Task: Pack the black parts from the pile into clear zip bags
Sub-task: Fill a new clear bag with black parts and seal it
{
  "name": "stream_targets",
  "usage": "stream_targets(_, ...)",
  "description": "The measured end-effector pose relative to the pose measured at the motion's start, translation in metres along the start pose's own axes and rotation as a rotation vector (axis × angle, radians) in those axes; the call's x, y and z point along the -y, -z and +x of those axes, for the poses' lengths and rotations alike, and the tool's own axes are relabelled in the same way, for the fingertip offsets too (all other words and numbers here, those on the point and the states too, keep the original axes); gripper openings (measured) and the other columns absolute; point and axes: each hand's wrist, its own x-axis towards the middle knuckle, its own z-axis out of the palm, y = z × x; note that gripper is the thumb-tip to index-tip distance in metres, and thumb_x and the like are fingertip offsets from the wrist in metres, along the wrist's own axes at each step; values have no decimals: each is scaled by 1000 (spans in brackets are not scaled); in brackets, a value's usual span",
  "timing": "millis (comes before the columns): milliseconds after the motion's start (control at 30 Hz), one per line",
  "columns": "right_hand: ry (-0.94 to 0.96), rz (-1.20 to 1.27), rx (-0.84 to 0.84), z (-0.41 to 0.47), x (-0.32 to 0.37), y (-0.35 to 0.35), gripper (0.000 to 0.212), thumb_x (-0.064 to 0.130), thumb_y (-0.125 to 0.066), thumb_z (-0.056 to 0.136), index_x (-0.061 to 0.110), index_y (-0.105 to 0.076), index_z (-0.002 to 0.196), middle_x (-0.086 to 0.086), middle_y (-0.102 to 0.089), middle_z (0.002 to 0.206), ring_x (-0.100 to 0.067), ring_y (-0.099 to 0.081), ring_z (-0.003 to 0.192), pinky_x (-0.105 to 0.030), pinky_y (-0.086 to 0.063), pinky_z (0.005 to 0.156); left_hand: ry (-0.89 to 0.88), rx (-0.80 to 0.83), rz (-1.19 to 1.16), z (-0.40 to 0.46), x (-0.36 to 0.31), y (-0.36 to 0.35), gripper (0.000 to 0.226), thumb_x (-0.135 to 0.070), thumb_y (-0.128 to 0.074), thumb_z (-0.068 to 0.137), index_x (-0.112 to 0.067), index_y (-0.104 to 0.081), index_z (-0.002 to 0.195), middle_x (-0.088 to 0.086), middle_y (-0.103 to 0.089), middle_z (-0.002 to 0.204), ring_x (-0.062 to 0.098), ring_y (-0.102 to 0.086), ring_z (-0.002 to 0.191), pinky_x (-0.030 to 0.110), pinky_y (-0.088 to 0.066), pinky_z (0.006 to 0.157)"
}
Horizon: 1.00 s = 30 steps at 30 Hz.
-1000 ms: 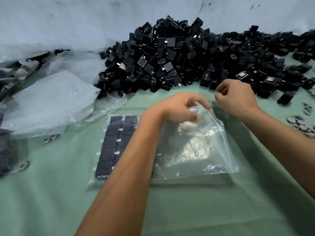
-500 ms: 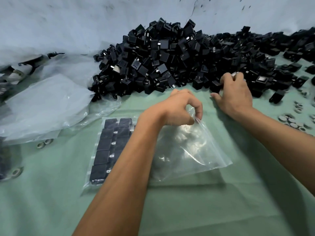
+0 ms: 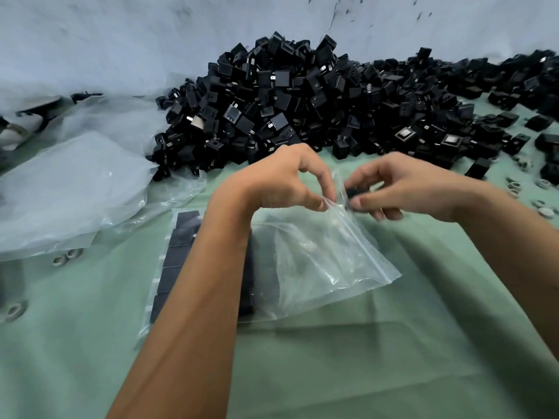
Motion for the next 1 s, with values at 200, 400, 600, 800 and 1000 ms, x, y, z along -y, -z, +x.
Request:
stream_targets(200, 62, -72, -104, -30, 30, 0, 17, 13, -84, 83, 21, -76, 96, -12, -71, 86, -16, -55, 53, -26, -40, 44, -75, -74, -91, -3, -4, 6, 20, -17, -90, 74, -33, -81, 82, -9, -57, 128, -3, -51, 122, 24, -37, 106)
stream_targets(400, 14, -99, 224, -32, 47, 8, 22, 17, -88, 81, 20, -79, 101, -10, -71, 70, -18, -59, 54, -24, -48, 47, 5, -21, -39, -6, 6, 7, 19, -14, -88, 75, -31, -80, 79, -12, -62, 123, -1, -55, 119, 13, -36, 92)
stream_targets(600, -40, 61, 137, -15, 28, -36, 18, 2, -76, 88, 16, -81, 99, -8, -80, 92, -24, -77, 81, -24, -60, 70, -11, -21, -70, -6, 6, 6, 16, -16, -89, 74, -27, -80, 80, -8, -67, 120, 0, -58, 115, 16, -41, 94)
stream_targets(800, 158, 120, 282, -7, 20, -66, 19, 17, -86, 85, 10, -77, 100, -5, -79, 93, -27, -76, 82, -33, -62, 72, -94, -13, -142, -7, -8, 9, 26, -2, -84, 76, -26, -77, 80, -8, -67, 123, -12, -57, 111, 18, -40, 91)
stream_targets(1000, 401, -201, 156, 15, 23, -84, 34, 34, -81, 76, 20, -74, 106, -8, -59, 68, -8, -59, 63, -33, -51, 63, -137, -26, -192, -10, -15, 15, 24, -3, -83, 77, -25, -78, 84, -8, -68, 125, -9, -57, 117, 30, -41, 100)
